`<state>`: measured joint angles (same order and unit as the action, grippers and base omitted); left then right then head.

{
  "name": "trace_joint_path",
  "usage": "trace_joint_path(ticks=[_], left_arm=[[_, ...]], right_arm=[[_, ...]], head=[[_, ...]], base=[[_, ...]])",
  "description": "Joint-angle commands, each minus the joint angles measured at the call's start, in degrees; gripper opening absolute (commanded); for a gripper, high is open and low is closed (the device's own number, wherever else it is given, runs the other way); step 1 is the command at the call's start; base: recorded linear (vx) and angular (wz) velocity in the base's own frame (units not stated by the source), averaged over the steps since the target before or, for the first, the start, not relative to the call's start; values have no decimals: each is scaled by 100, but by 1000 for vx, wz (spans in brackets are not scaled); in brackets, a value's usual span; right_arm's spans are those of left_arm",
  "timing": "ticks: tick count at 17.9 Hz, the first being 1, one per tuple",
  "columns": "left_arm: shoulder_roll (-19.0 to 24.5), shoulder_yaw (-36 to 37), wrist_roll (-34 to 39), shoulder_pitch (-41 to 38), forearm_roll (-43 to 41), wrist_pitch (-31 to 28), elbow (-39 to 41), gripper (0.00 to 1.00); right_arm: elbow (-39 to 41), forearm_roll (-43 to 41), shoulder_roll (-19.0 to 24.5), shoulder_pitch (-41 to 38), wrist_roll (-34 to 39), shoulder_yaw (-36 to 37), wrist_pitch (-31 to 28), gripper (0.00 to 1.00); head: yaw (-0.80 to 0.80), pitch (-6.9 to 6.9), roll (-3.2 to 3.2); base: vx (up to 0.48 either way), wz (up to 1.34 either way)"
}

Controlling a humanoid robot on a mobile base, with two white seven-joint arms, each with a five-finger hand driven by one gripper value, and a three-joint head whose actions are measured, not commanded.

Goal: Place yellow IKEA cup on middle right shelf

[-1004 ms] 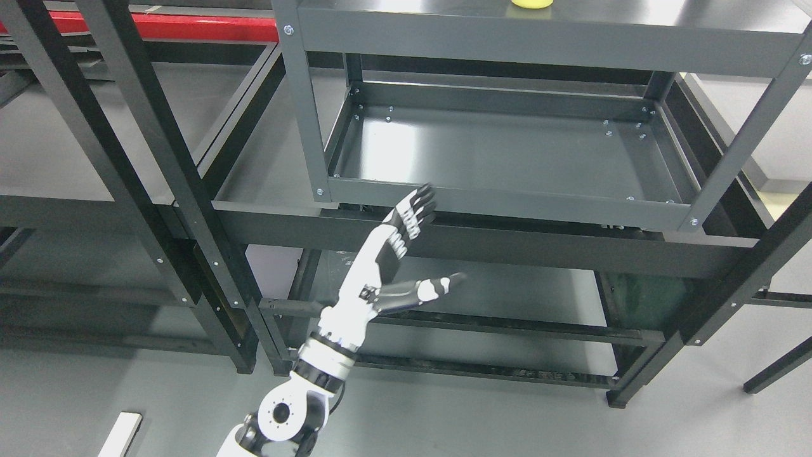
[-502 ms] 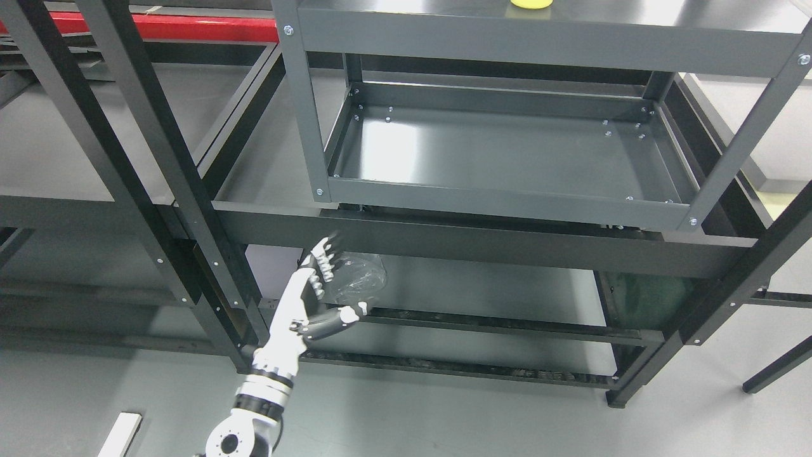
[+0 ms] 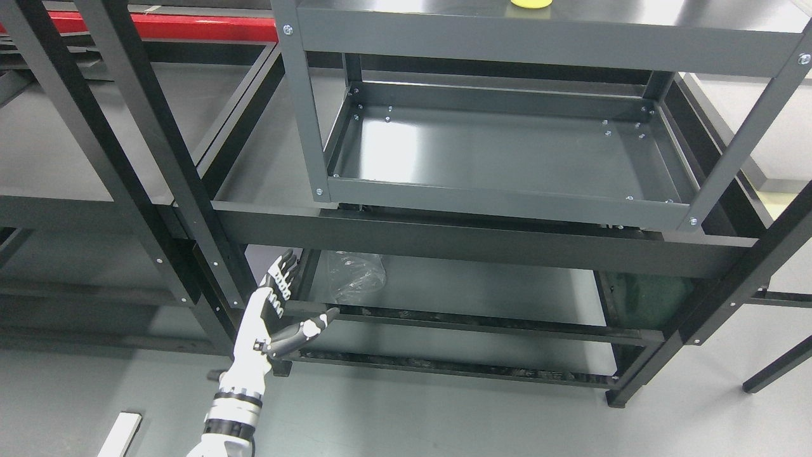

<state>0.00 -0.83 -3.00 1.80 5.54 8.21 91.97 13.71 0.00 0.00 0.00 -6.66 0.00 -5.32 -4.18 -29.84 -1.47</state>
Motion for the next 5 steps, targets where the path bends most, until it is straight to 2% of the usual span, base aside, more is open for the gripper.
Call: trace_joint_path(ticks=[1,5], left_arm=[[100,-330,1,-92,0,32,-57,98],[100,-347,-7,-101,0,32,-57,98]], right_arm=[[0,-141,-100,-79,-2,-97,-4,99],[0,-141,-100,-79,-2,-97,-4,99]], head=[[0,0,0],[0,0,0]], base=[[0,0],[6,-2]])
